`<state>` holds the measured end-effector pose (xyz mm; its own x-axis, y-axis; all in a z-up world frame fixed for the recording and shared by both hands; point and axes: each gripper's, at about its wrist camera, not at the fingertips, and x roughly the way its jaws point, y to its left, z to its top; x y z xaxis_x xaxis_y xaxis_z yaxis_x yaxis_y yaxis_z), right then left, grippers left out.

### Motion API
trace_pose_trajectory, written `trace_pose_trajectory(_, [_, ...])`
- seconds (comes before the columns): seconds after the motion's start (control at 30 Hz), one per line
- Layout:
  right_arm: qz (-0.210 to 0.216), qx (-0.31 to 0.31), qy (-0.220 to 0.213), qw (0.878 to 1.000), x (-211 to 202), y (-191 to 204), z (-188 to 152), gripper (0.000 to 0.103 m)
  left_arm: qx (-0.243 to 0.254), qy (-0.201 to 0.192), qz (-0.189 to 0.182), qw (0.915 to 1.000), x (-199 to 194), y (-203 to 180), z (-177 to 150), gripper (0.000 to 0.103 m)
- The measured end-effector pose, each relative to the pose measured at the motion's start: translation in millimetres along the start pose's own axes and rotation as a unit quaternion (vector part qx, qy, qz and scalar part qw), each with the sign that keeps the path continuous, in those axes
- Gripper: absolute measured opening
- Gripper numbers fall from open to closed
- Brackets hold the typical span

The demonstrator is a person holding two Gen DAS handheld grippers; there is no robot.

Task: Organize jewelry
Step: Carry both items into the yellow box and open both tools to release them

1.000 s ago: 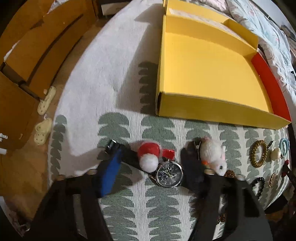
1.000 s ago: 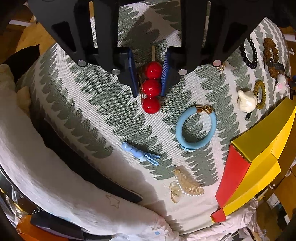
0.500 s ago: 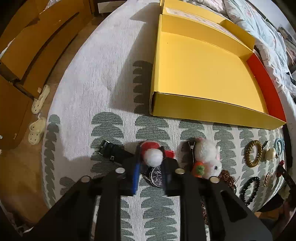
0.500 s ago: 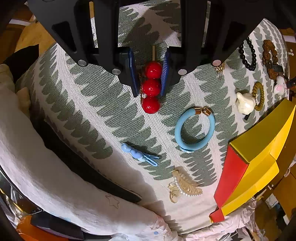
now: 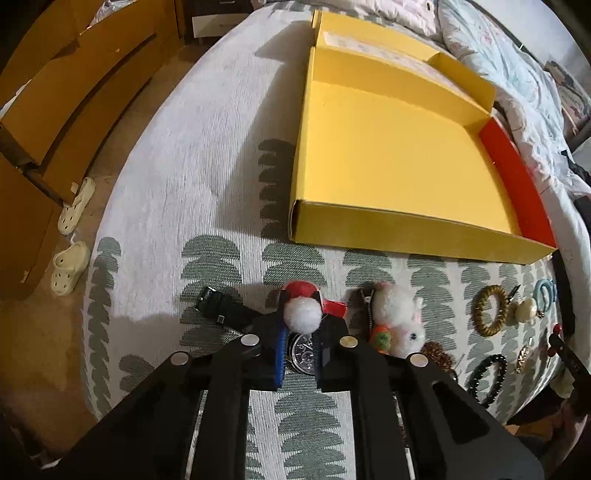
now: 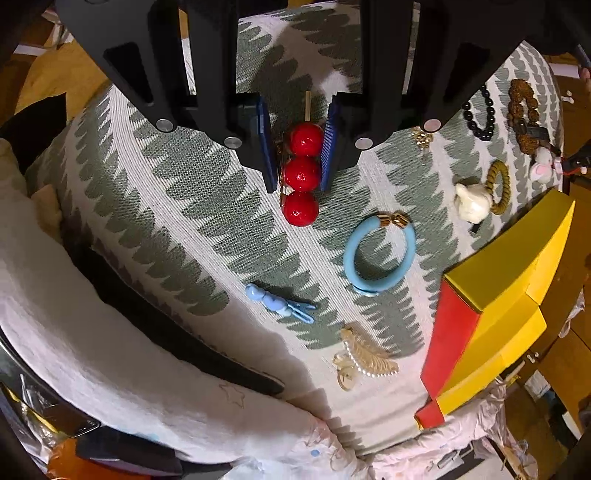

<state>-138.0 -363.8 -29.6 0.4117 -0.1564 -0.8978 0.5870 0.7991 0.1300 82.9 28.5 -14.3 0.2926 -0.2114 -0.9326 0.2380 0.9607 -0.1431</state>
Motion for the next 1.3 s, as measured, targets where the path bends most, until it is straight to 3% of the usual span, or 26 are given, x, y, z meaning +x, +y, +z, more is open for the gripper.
trace_pose_trajectory(0.23, [0.039, -0.026, -0.045, 0.998, -33, 31, 6, 0.024, 0.013, -0.021, -0.016, 0.9996, -26, -8, -3, 0.011])
trace_pose_trajectory(0.47, [0.105, -0.112, -0.050, 0.987, -42, 132, 50, 0.024, 0.041, -0.046, -0.024, 0.9978, -53, -39, 36, 0.011])
trace_pose_trajectory(0.67, [0.144, -0.145, -0.033, 0.978, -16, 206, 98, 0.024, 0.057, -0.050, -0.015, 0.9970, -46, -67, 85, 0.011])
trace_pose_trajectory(1.1, [0.135, -0.154, -0.010, 0.979, 48, 251, 175, 0.024, 0.052, -0.038, -0.001, 0.9979, 6, -83, 158, 0.011])
trace_pose_trajectory(1.3, [0.128, -0.164, 0.004, 0.978, 79, 267, 188, 0.024, 0.049, -0.029, 0.005, 0.9984, 33, -86, 174, 0.011])
